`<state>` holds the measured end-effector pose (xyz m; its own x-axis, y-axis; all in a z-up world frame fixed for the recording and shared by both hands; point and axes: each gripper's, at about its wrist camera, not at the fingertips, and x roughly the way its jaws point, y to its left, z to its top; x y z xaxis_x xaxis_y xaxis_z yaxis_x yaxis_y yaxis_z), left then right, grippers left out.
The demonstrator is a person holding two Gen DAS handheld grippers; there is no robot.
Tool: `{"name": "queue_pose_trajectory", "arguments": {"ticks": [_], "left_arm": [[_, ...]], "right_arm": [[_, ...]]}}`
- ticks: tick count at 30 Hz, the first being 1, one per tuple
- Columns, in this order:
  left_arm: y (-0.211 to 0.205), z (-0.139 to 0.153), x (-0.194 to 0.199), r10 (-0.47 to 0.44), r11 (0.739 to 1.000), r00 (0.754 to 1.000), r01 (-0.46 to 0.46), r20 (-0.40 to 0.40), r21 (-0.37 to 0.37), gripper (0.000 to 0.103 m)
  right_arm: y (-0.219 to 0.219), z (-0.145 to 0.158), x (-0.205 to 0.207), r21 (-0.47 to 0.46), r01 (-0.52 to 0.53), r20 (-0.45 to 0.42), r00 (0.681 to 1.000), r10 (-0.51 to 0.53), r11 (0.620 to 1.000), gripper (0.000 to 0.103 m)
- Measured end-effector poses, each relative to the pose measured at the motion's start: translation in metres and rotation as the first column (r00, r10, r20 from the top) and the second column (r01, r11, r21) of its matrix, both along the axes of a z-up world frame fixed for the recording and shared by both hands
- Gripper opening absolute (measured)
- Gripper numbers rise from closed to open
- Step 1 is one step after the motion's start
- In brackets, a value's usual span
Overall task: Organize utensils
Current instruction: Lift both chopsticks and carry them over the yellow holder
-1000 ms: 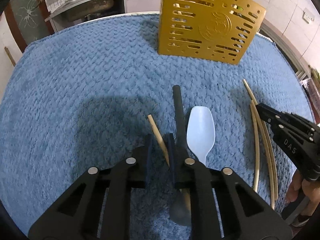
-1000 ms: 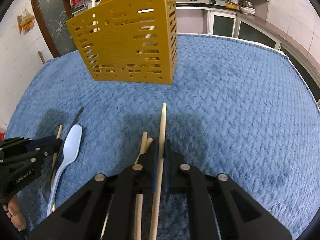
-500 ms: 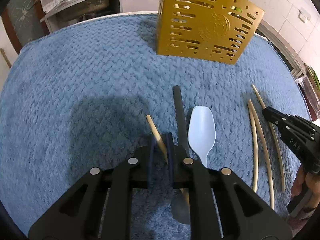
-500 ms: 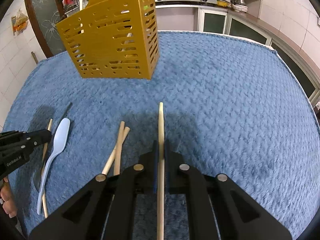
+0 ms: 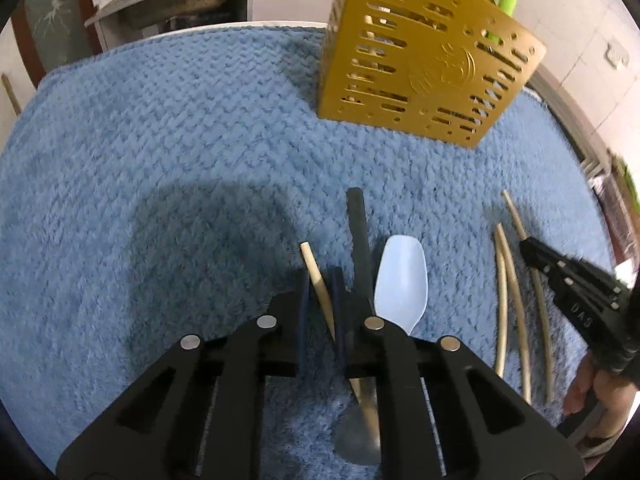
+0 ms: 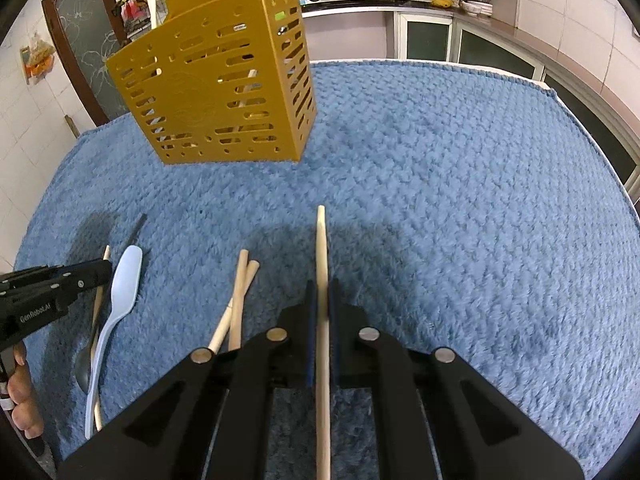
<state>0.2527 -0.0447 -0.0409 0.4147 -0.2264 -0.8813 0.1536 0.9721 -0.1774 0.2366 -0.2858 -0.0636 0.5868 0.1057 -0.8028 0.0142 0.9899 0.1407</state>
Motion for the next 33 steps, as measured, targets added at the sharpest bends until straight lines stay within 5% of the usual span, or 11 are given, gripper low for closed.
{"name": "queue_pose_trajectory", "arguments": {"ticks": [8, 17, 27, 33], "left_arm": [[0.000, 0.026, -0.014, -0.019, 0.999, 0.996, 0.023, 0.084, -0.047, 0.008], [0.010, 0.069, -0.038, -0.034, 0.997, 0.975, 0.049, 0.221, -0.062, 0.007], [0.015, 0.125, -0.059, -0.031, 0.995, 0.916, 0.066, 0.400, -0.073, 0.004], [0.013, 0.143, -0.063, -0.029, 0.993, 0.899, 0.076, 0.438, -0.092, 0.004]], "right_arm": [[-0.005, 0.008, -0.004, 0.037, 0.007, 0.044, 0.999, -0.009, 0.999, 0.006], [-0.010, 0.049, -0.029, 0.084, 0.018, 0.205, 0.978, -0.035, 0.996, 0.006], [-0.021, 0.089, -0.082, 0.164, 0.011, 0.486, 0.869, -0.091, 0.986, 0.006], [-0.024, 0.097, -0.093, 0.176, 0.009, 0.537, 0.837, -0.104, 0.984, 0.006]]}}
